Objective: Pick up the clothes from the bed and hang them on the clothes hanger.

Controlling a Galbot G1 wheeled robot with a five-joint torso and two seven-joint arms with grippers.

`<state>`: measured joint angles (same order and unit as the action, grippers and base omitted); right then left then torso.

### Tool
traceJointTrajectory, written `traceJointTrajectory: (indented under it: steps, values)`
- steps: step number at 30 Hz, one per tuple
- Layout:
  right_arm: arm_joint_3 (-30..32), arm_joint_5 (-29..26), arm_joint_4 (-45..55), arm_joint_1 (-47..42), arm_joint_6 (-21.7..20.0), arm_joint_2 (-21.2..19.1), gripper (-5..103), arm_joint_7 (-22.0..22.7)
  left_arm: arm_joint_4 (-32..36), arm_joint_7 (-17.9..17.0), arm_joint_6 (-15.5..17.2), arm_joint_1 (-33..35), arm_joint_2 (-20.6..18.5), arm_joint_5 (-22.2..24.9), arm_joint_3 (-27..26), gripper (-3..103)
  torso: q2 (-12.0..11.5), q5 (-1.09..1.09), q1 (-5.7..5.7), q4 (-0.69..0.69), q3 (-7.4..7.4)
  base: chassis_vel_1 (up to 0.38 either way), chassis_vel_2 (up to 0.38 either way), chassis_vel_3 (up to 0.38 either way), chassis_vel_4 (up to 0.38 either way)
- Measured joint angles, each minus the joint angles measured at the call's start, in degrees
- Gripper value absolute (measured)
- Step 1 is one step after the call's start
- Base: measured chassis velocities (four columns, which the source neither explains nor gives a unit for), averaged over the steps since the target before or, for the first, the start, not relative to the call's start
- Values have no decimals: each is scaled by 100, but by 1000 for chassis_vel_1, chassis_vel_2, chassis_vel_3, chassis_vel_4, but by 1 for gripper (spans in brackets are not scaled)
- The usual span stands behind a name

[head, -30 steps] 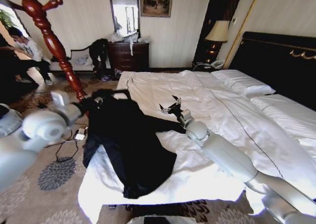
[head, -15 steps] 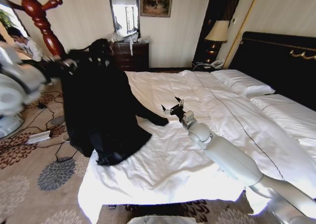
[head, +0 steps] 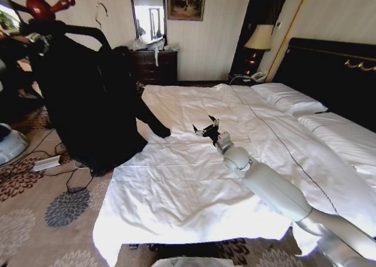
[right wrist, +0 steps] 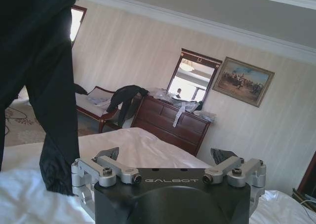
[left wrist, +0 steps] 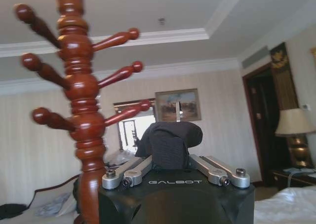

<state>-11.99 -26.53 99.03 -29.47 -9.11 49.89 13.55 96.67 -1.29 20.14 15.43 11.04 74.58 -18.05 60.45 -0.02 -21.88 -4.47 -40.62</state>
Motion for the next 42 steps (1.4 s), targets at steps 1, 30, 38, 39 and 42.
traceJointTrajectory:
  steps: [1, 30, 38, 39, 42]
  values:
    - [11, 10, 2, -17, 0, -11, 100, 21, -196, 45, -1, -117, 37, -18, 38, 7, 0, -1, 0, 1, 0, 0, 0, 0, 0]
    - [87, 85, 17, -196, -12, -59, 100, 208, -1123, 421, -160, -580, 402, -390, 258, 7, 0, 1, 1, -1, 0, 0, 0, 0, 0]
    - [481, 61, 35, -363, 120, -81, 100, 233, -1271, 308, -82, -558, 612, -403, 388, 7, 0, 2, 1, 0, 0, 0, 0, 0, 0]
    - [570, 57, 36, -400, 141, -87, 100, 234, -1189, 272, -76, -486, 613, -403, 368, 7, 0, 2, 1, 0, 0, 0, 0, 0, 0]
    - [703, 43, 47, -475, 157, -104, 100, 235, -1067, 183, -73, -366, 608, -418, 313, 7, 0, 2, 1, -1, 0, 0, 0, 0, 0]
